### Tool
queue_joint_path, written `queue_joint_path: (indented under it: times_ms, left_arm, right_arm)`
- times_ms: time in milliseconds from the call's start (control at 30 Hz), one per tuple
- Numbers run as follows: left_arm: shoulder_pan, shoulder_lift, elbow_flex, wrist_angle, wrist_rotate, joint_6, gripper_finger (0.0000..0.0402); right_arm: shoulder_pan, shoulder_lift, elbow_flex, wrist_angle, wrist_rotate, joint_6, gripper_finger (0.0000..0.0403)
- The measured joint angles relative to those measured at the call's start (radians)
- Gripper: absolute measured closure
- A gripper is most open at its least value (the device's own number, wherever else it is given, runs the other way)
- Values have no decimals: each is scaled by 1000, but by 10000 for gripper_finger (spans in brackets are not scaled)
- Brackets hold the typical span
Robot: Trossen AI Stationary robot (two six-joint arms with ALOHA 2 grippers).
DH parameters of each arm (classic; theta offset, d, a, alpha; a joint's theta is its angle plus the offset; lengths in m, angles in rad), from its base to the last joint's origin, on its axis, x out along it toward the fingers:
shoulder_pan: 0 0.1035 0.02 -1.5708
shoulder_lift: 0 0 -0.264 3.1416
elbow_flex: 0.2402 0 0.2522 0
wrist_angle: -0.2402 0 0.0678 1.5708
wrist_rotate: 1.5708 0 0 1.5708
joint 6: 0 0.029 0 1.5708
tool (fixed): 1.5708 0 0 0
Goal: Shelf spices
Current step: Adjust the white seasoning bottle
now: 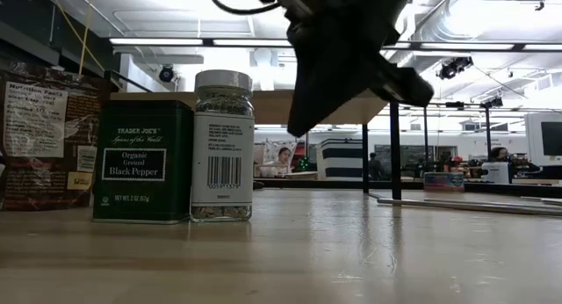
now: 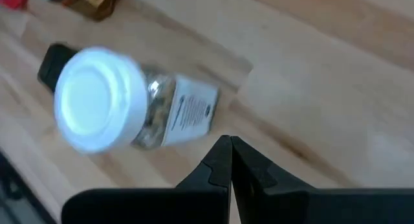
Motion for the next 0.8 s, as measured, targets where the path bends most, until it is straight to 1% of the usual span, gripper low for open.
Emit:
queue_joint_path:
  times_ms: [133, 267, 433, 633, 800]
  left_arm:
    - [0, 0, 0, -3, 1, -31, 402]
    - [0, 0, 0, -5, -11, -38, 402]
    - [5, -7, 0, -9, -33, 38, 402]
    - [2, -47, 0, -9, -29, 56, 401]
    - [1, -82, 0, -9, -29, 108, 402]
  right_arm:
    - [0, -3, 0, 5, 5, -58, 403]
    - [2, 5, 0, 39, 11, -66, 403]
    - [-1, 13, 0, 61, 35, -57, 403]
    - [-17, 13, 0, 64, 93, -27, 403]
    - [-30, 13, 0, 113, 84, -2, 403]
